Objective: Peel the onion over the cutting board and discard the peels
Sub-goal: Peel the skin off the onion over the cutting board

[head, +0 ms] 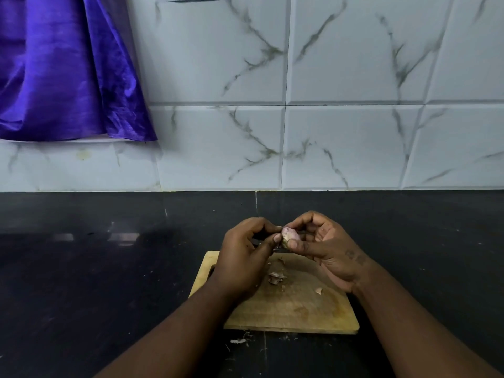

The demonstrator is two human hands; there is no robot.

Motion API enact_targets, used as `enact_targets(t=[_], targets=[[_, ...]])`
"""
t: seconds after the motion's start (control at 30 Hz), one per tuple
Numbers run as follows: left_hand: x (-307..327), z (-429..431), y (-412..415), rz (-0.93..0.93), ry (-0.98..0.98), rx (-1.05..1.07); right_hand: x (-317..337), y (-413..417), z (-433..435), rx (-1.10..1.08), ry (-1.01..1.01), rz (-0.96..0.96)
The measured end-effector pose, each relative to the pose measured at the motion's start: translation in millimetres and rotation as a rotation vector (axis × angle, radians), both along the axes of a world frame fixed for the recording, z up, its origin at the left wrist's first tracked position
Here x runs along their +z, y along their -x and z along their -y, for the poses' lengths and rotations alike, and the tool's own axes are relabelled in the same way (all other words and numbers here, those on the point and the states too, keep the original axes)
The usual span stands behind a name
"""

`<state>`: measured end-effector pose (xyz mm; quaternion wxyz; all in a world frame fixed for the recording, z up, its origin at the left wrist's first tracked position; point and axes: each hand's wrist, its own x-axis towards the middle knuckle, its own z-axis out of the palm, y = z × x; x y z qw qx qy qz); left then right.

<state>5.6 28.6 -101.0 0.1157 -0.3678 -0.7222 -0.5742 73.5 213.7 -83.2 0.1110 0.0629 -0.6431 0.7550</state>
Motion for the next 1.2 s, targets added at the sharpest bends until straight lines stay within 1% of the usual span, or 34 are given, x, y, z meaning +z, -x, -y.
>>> enact_targets(t=[0.27, 0.4, 0.5, 0.57, 0.67, 0.77, 0.87, 1.03, 1.2], targets=[[0.1, 0.4, 1.4, 0.059, -0.040, -0.022, -0.6, -1.2, -0.9, 0.005, -0.050, -0.019], [0.7, -0.4, -0.5, 0.070, -0.050, 0.011, -2.1, -0.1, -1.5, -0.017, -0.075, -0.008], [0.4, -1.0, -0.8, 0.044, -0.032, 0.043, -3.1, -0.4, -0.4, -0.022, -0.124, 0.011], [0.9, -0.4, -1.2, -0.008, -0.002, 0.064, -3.3, -1.0, 0.1, -0.007, -0.141, 0.034], [2.4, 0.4, -2.6, -0.070, 0.039, 0.072, -3.1, -1.4, 2.1, 0.009, -0.097, 0.069], [2.1, -0.1, -2.6, -0.072, 0.052, 0.068, -1.5, -2.0, 2.4, 0.011, -0.075, 0.093], [0.7, -0.5, -1.7, -0.020, 0.012, 0.043, -0.6, -2.5, 1.0, 0.011, -0.088, 0.084], [-2.0, -2.4, 3.5, 0.204, -0.176, -0.021, -2.5, -0.7, 0.2, 0.035, -0.093, 0.062], [-5.2, -1.8, 6.1, 0.247, -0.183, -0.028, -4.1, 0.8, -1.2, 0.011, -0.101, 0.047]])
